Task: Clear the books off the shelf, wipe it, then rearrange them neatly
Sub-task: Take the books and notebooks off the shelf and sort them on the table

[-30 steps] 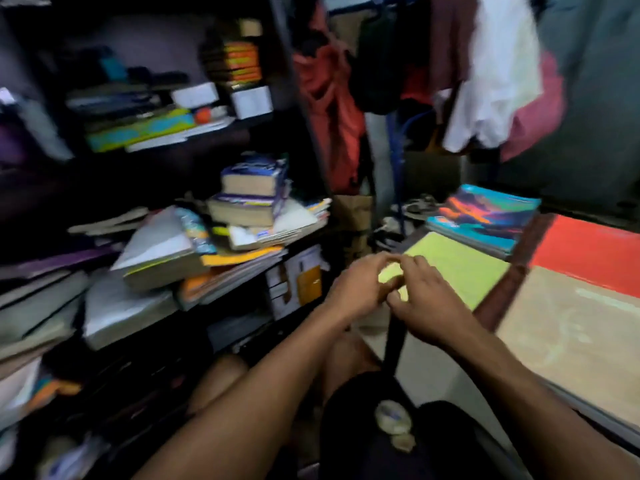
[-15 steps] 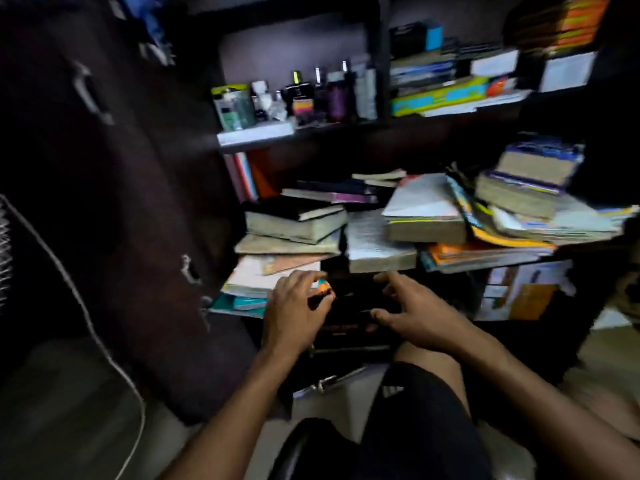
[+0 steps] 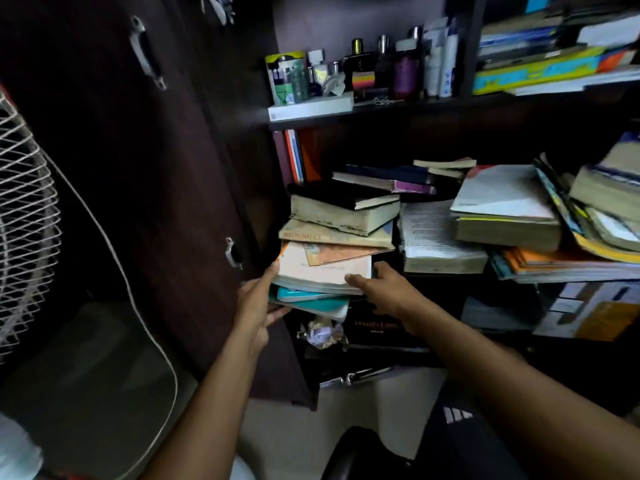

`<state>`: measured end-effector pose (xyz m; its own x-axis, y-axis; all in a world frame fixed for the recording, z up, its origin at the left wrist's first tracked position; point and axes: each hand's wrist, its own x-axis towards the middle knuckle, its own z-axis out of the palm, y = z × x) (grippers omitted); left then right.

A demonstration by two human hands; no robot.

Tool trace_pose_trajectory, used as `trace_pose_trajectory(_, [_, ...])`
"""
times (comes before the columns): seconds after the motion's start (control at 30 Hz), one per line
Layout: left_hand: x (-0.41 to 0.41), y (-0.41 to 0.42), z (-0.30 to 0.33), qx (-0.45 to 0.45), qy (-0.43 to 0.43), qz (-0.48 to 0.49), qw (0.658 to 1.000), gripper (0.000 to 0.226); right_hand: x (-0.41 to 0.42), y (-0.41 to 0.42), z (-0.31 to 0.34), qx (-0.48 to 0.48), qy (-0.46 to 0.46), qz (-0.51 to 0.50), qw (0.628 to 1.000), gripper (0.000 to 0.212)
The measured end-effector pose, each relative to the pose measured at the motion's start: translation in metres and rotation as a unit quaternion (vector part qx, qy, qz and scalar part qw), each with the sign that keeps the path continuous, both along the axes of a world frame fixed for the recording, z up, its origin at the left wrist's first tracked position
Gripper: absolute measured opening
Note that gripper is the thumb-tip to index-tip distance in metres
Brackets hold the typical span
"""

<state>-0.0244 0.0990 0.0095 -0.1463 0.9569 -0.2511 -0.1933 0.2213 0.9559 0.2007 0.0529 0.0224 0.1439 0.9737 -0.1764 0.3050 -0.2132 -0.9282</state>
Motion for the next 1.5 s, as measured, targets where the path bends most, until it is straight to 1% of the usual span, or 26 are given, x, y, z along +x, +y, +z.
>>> trace_pose_trajectory(0.13, [0.003, 0.004, -0.003, 0.016, 0.014, 0.029, 0.999, 0.050, 0.003, 0.003, -0.015, 0.009, -0.036, -0.024, 0.999, 0.050])
trace_pose_trajectory(0.2, [0.010, -0.001, -0.002, -0.006, 0.012, -0.018, 1.000, 0.060, 0.009, 0.001, -0.014, 0.021, -0.065, -0.059, 0.996, 0.048])
trace_pose_trajectory(0.27, [0.017, -0.015, 0.001, -0.042, 0.018, -0.095, 0.994, 0.060, 0.019, -0.007, -0.005, 0.026, -0.073, -0.091, 0.993, 0.034])
trace_pose_trajectory(0.3, [0.018, -0.022, 0.001, -0.062, 0.016, -0.131, 0.989, 0.058, 0.025, -0.013, -0.002, 0.016, -0.059, -0.093, 0.994, 0.028])
trace_pose_trajectory(0.37, [0.016, -0.035, 0.000, -0.104, -0.006, -0.185, 0.977, 0.048, 0.036, -0.027, 0.000, -0.004, -0.048, -0.071, 0.996, 0.029])
trace_pose_trajectory(0.43, [0.011, -0.040, 0.002, -0.135, -0.024, -0.221, 0.966, 0.040, 0.035, -0.038, 0.000, -0.010, -0.086, -0.042, 0.995, 0.033])
trace_pose_trajectory(0.5, [0.006, -0.036, 0.004, -0.142, -0.035, -0.227, 0.963, 0.042, 0.028, -0.041, 0.000, -0.007, -0.138, -0.010, 0.990, 0.036])
trace_pose_trajectory(0.6, [0.001, -0.028, 0.008, -0.128, -0.052, -0.235, 0.962, 0.049, 0.025, -0.038, 0.012, -0.025, -0.203, 0.048, 0.978, 0.039])
trace_pose_trajectory(0.63, [0.000, -0.027, 0.009, -0.121, -0.048, -0.235, 0.963, 0.054, 0.028, -0.036, 0.016, -0.027, -0.238, 0.062, 0.969, 0.038])
trace_pose_trajectory(0.67, [-0.001, -0.027, 0.007, -0.114, -0.042, -0.236, 0.964, 0.059, 0.033, -0.033, 0.021, -0.010, -0.301, 0.063, 0.952, 0.037])
trace_pose_trajectory(0.73, [0.000, -0.027, 0.001, -0.100, -0.040, -0.245, 0.963, 0.066, 0.043, -0.022, 0.029, 0.079, -0.447, 0.024, 0.890, 0.035])
trace_pose_trajectory(0.77, [0.000, -0.028, -0.002, -0.095, -0.045, -0.245, 0.964, 0.064, 0.047, -0.015, 0.031, 0.128, -0.489, 0.011, 0.863, 0.034])
trace_pose_trajectory(0.83, [0.001, -0.029, -0.006, -0.087, -0.060, -0.247, 0.963, 0.060, 0.053, 0.002, 0.030, 0.172, -0.543, 0.042, 0.821, 0.044])
trace_pose_trajectory(0.9, [0.001, -0.027, -0.006, -0.091, -0.081, -0.253, 0.960, 0.060, 0.059, 0.020, 0.025, 0.182, -0.609, 0.087, 0.767, 0.057])
trace_pose_trajectory(0.97, [0.001, -0.019, -0.003, -0.103, -0.110, -0.242, 0.958, 0.053, 0.062, 0.033, 0.022, 0.195, -0.658, 0.117, 0.718, 0.063])
trace_pose_trajectory(1.0, [0.002, -0.016, -0.001, -0.105, -0.106, -0.239, 0.959, 0.050, 0.063, 0.039, 0.022, 0.191, -0.673, 0.129, 0.703, 0.064])
trace_pose_trajectory(1.07, [0.008, -0.013, 0.001, -0.110, -0.068, -0.236, 0.963, 0.051, 0.064, 0.049, 0.020, 0.176, -0.682, 0.145, 0.695, 0.064])
trace_pose_trajectory(1.13, [0.016, -0.016, -0.003, -0.110, -0.052, -0.223, 0.967, 0.051, 0.068, 0.054, 0.018, 0.165, -0.669, 0.143, 0.710, 0.063])
trace_pose_trajectory(1.23, [0.022, -0.021, -0.014, -0.086, -0.043, -0.177, 0.979, 0.039, 0.070, 0.056, 0.018, 0.179, -0.653, 0.141, 0.723, 0.056])
trace_pose_trajectory(1.4, [0.034, -0.031, -0.024, -0.064, -0.045, -0.145, 0.986, 0.029, 0.057, 0.047, 0.034, 0.210, -0.662, 0.161, 0.701, 0.041])
trace_pose_trajectory(1.5, [0.041, -0.039, -0.026, -0.061, -0.053, -0.129, 0.988, 0.030, 0.043, 0.028, 0.041, 0.230, -0.656, 0.175, 0.698, 0.030])
